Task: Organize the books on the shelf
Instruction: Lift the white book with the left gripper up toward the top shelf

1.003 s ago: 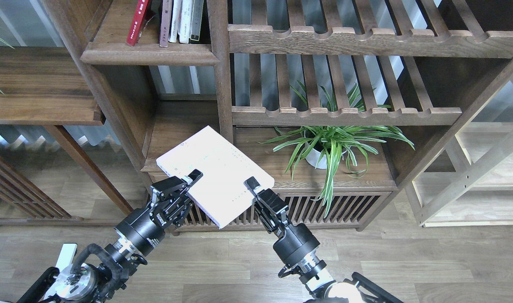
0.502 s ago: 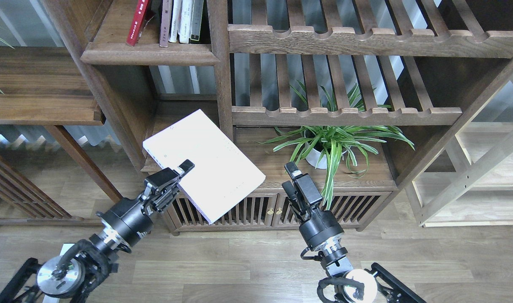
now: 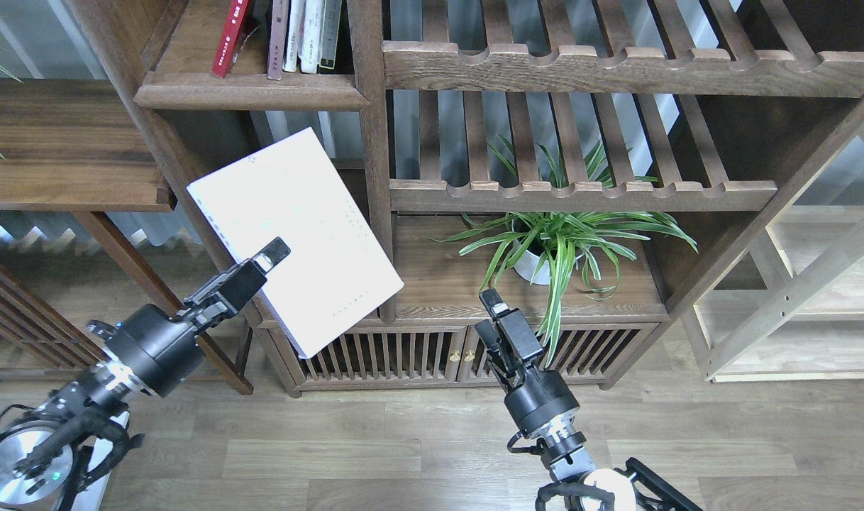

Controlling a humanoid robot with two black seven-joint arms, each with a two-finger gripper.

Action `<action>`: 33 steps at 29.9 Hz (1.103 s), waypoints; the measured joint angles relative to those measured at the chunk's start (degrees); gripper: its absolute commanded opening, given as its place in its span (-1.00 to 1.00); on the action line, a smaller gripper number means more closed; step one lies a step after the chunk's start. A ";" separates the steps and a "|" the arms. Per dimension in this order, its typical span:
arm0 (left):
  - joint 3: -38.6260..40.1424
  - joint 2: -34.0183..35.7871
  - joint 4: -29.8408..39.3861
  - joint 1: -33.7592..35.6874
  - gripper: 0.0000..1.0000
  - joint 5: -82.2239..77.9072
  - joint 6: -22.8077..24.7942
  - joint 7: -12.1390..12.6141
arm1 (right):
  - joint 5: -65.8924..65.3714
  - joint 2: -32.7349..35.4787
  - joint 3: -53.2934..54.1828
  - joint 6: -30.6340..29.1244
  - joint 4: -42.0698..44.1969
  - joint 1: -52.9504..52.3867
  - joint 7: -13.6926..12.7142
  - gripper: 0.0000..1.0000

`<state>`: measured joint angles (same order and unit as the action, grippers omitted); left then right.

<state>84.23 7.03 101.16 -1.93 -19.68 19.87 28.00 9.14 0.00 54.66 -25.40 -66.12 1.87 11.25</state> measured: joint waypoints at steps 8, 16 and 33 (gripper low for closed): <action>8.17 2.39 0.53 0.17 -0.97 -5.19 6.04 0.00 | 0.02 0.00 -0.14 0.00 1.47 -1.14 -0.09 0.98; 14.50 12.26 0.56 2.69 -0.97 -5.71 8.07 -0.01 | 0.00 0.00 -1.25 0.23 3.50 -1.94 -0.11 0.98; 24.28 20.52 0.45 10.09 -0.94 -7.18 5.04 -0.01 | -0.22 0.00 -2.35 0.52 3.81 -3.32 -0.09 0.98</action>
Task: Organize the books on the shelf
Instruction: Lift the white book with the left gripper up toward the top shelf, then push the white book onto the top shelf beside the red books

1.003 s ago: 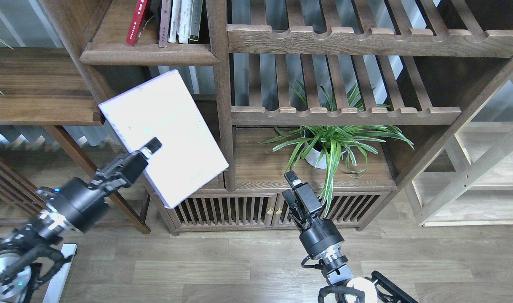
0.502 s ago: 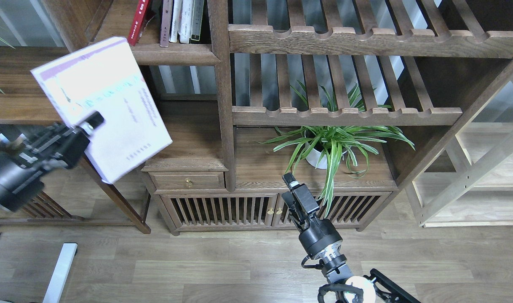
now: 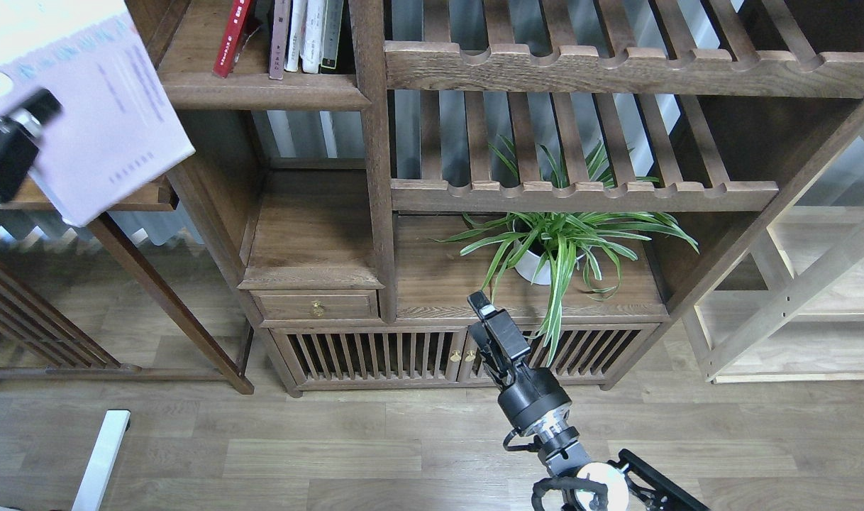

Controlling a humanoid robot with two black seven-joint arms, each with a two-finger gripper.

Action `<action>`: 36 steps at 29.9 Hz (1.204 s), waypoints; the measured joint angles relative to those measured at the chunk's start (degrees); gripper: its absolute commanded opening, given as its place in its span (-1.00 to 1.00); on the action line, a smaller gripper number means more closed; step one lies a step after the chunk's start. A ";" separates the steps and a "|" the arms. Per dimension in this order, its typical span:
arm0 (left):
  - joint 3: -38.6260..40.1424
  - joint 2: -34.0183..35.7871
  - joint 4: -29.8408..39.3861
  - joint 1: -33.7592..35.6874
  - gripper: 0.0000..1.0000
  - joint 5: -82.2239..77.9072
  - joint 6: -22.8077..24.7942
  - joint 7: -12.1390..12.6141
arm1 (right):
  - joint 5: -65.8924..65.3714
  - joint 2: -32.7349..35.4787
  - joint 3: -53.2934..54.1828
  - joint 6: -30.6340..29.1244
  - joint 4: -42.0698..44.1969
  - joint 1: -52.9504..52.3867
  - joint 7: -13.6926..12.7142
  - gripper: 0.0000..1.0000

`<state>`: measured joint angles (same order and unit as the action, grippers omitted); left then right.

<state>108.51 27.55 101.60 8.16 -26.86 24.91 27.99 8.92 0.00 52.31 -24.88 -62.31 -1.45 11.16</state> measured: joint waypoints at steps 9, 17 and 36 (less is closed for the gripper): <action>-0.44 0.14 0.00 4.63 -0.93 0.04 -8.96 0.00 | -0.04 0.00 -0.57 0.00 0.00 -0.55 0.00 0.98; -3.37 0.14 -0.46 6.08 -0.93 -0.15 -13.21 0.00 | -0.04 0.00 -0.63 0.00 0.00 -0.87 0.00 0.98; -8.37 1.77 -4.87 14.78 -0.95 -0.37 -13.65 0.01 | 0.05 0.00 -0.70 -0.51 0.00 -0.83 0.00 0.98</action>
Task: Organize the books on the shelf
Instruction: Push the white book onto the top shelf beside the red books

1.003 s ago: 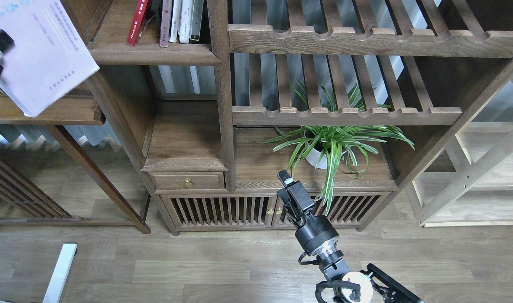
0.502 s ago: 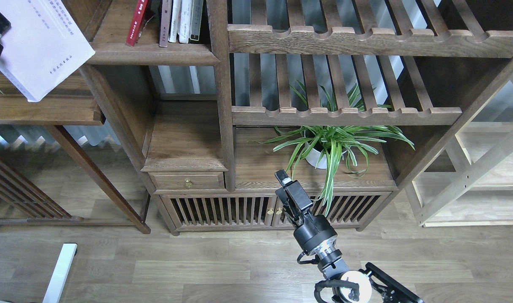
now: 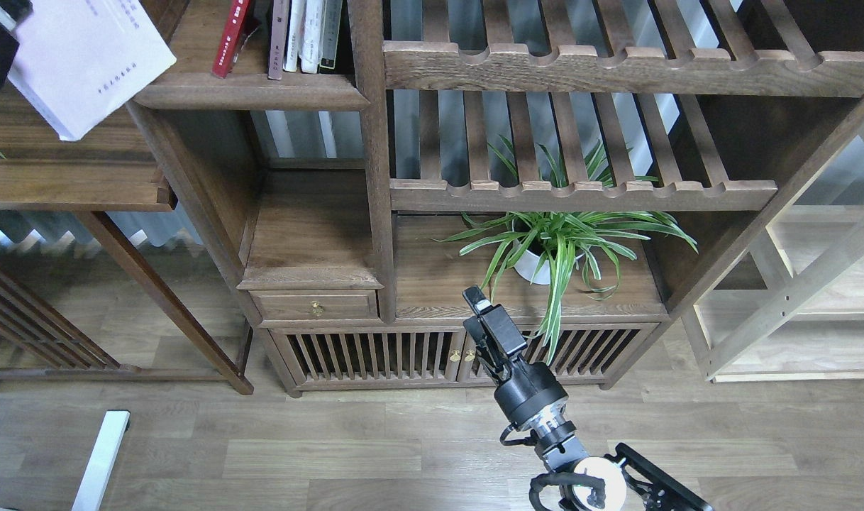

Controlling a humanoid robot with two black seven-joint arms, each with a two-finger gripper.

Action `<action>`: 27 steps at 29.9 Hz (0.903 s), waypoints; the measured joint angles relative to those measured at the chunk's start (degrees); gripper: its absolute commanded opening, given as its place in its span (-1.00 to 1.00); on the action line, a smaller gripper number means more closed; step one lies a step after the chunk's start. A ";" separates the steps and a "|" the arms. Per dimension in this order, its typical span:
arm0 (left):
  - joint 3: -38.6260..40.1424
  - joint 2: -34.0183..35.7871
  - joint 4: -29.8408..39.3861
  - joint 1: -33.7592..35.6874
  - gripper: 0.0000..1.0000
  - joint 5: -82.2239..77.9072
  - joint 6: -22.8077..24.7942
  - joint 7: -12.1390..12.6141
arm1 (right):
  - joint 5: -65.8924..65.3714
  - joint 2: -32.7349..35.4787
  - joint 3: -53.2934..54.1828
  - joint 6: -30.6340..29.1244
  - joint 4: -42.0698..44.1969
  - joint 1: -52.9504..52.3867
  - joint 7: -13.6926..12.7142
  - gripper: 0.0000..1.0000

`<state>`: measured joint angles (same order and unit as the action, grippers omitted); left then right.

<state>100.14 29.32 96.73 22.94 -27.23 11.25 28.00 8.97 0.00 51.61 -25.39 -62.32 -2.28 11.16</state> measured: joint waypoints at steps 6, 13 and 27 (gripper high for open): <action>-1.76 1.65 -1.86 2.75 -0.95 -0.61 -0.01 0.00 | 0.03 0.00 0.07 -0.05 -0.13 0.00 0.08 0.98; -3.51 1.46 -4.38 5.44 -0.95 -2.35 0.53 0.00 | 0.08 0.00 0.10 -0.10 -0.17 0.00 0.09 0.98; -6.22 1.30 -6.97 8.21 -0.93 -2.80 0.88 0.00 | 0.08 0.00 0.14 -0.92 -0.18 0.09 0.09 0.98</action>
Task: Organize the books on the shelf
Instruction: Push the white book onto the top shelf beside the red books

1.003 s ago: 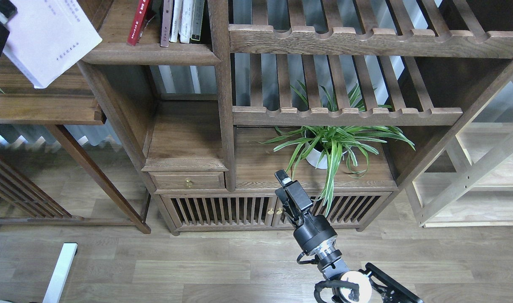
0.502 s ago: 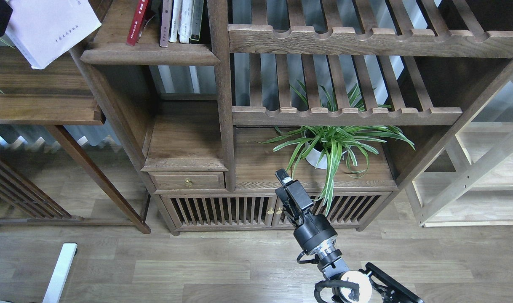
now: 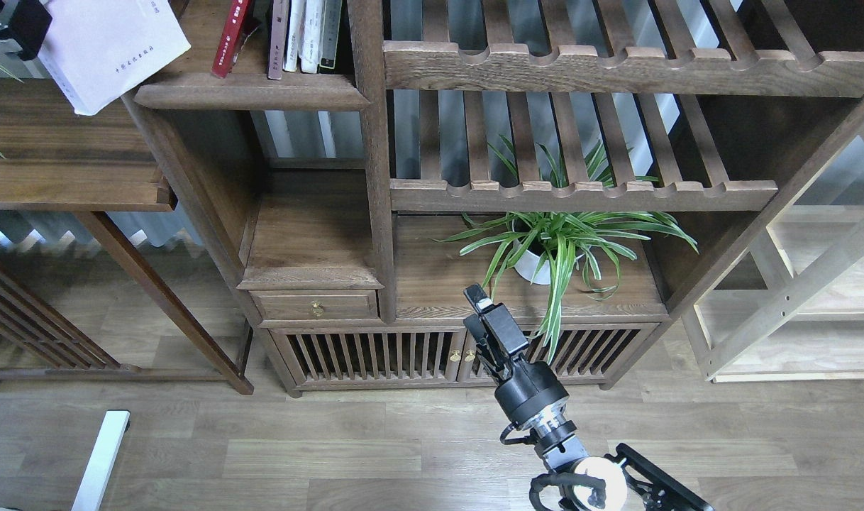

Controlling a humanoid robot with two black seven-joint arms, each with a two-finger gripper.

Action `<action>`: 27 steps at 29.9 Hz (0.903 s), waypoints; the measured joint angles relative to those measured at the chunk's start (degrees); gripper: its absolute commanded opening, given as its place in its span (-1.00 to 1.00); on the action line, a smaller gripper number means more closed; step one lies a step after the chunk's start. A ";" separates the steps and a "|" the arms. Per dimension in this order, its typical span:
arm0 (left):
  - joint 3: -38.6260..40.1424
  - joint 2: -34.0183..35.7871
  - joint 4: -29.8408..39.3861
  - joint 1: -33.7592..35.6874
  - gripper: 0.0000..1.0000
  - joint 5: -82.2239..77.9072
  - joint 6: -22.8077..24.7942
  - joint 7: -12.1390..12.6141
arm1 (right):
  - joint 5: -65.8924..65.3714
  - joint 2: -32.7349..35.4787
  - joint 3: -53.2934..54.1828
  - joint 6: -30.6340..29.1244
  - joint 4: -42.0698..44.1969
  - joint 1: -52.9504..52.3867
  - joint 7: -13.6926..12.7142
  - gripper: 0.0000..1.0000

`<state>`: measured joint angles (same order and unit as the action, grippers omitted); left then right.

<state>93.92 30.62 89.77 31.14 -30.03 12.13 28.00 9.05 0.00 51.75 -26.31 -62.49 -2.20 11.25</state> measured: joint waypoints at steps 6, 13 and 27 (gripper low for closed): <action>-1.77 0.18 -2.44 2.96 -0.93 -0.12 -0.14 0.00 | 0.02 0.00 0.02 -0.05 0.00 0.00 0.00 0.98; -6.29 0.29 -8.34 9.89 -0.93 -0.12 -0.27 0.00 | 0.09 0.00 0.20 -0.21 -0.05 0.00 0.00 0.98; -15.80 -0.25 -17.45 20.71 -0.92 0.03 -1.00 0.00 | 0.17 0.00 0.81 -0.97 -0.17 0.00 0.00 0.98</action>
<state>78.12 30.37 72.32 51.85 -30.00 11.13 28.00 9.23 0.00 52.56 -27.28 -62.66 -2.20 11.25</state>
